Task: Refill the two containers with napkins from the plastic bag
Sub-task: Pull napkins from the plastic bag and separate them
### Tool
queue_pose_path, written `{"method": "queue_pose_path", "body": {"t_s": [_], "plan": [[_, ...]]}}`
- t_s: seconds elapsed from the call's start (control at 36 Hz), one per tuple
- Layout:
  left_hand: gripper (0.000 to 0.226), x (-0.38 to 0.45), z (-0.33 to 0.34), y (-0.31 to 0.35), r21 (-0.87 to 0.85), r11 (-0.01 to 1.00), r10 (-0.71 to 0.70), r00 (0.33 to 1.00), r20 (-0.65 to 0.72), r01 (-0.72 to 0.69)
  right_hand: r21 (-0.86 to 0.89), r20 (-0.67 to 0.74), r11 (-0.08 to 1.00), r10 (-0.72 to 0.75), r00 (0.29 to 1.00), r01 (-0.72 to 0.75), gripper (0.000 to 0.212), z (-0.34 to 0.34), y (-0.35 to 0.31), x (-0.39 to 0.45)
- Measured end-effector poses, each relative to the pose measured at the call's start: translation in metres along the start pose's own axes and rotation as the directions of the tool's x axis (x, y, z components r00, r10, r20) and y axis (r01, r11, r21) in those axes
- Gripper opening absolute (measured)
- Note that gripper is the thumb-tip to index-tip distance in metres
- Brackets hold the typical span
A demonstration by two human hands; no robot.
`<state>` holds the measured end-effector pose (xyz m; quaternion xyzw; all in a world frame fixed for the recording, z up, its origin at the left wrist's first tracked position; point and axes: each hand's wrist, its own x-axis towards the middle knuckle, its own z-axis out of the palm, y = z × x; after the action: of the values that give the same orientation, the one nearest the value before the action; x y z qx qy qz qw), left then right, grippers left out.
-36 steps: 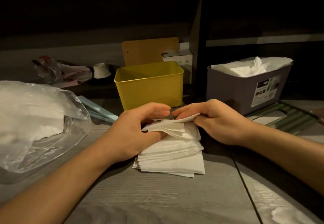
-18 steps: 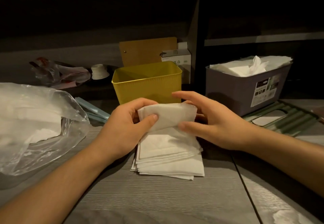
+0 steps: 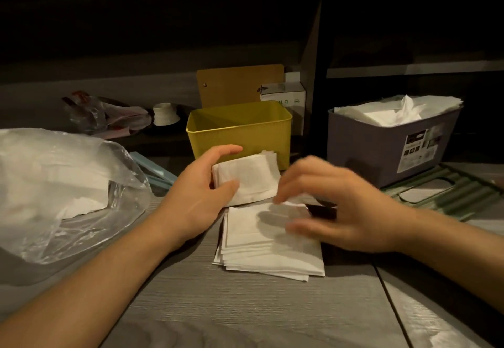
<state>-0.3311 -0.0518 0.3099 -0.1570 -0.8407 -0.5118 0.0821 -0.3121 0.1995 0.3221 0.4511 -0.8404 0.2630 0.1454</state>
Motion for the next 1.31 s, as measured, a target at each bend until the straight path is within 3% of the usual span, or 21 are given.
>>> {"method": "queue_pose_path", "body": {"t_s": [0.08,0.25,0.44,0.58,0.69,0.78,0.86,0.92,0.97,1.08,1.31], "plan": [[0.052,-0.001,-0.001,-0.001,-0.013,1.000,0.005,0.999,0.039,-0.005,0.015,0.170,0.999,0.036,0.985,-0.039,0.039,0.003,-0.001,-0.002],[0.053,-0.002,0.000,-0.002,-0.039,0.999,0.021,0.996,0.088,-0.018,0.028,0.184,0.999,0.026,0.983,-0.032,0.035,0.003,-0.001,0.000],[0.051,-0.005,0.000,0.002,-0.010,0.999,0.042,0.990,0.135,-0.041,0.063,0.082,0.989,0.125,0.989,-0.131,0.020,0.008,0.004,0.001],[0.030,-0.010,0.001,0.013,-0.150,0.989,0.023,0.985,0.169,0.003,0.163,-0.101,0.942,0.312,0.945,-0.294,0.015,0.014,0.006,0.002],[0.047,-0.011,0.000,0.016,-0.141,0.990,0.052,0.973,0.224,-0.021,0.169,-0.191,0.912,0.402,0.896,-0.373,0.019,0.018,0.005,0.013],[0.053,-0.008,0.000,0.010,-0.108,0.994,0.019,0.978,0.208,0.003,0.149,-0.192,0.913,0.403,0.895,-0.379,0.031,0.021,0.003,0.018],[0.051,-0.005,0.000,0.006,-0.066,0.998,0.007,0.991,0.137,0.002,0.057,-0.251,0.966,0.260,0.933,-0.254,0.037,0.012,0.001,0.013],[0.051,-0.004,-0.001,0.004,-0.066,0.998,-0.004,0.994,0.106,0.011,0.022,-0.198,0.993,0.115,0.973,-0.113,0.033,0.002,0.000,0.005],[0.050,-0.003,-0.002,0.003,-0.068,0.997,-0.017,0.996,0.088,0.023,0.024,-0.042,1.000,0.017,0.999,-0.016,0.034,-0.004,0.000,-0.001],[0.049,-0.003,-0.001,0.002,-0.067,0.998,-0.015,0.996,0.083,0.021,0.021,0.214,0.999,-0.034,0.976,0.030,0.039,0.002,-0.002,-0.003],[0.051,-0.002,-0.001,-0.001,-0.090,0.995,-0.026,0.993,0.119,0.037,0.111,0.157,0.989,0.080,0.984,-0.098,0.025,0.002,0.003,-0.004]]}}
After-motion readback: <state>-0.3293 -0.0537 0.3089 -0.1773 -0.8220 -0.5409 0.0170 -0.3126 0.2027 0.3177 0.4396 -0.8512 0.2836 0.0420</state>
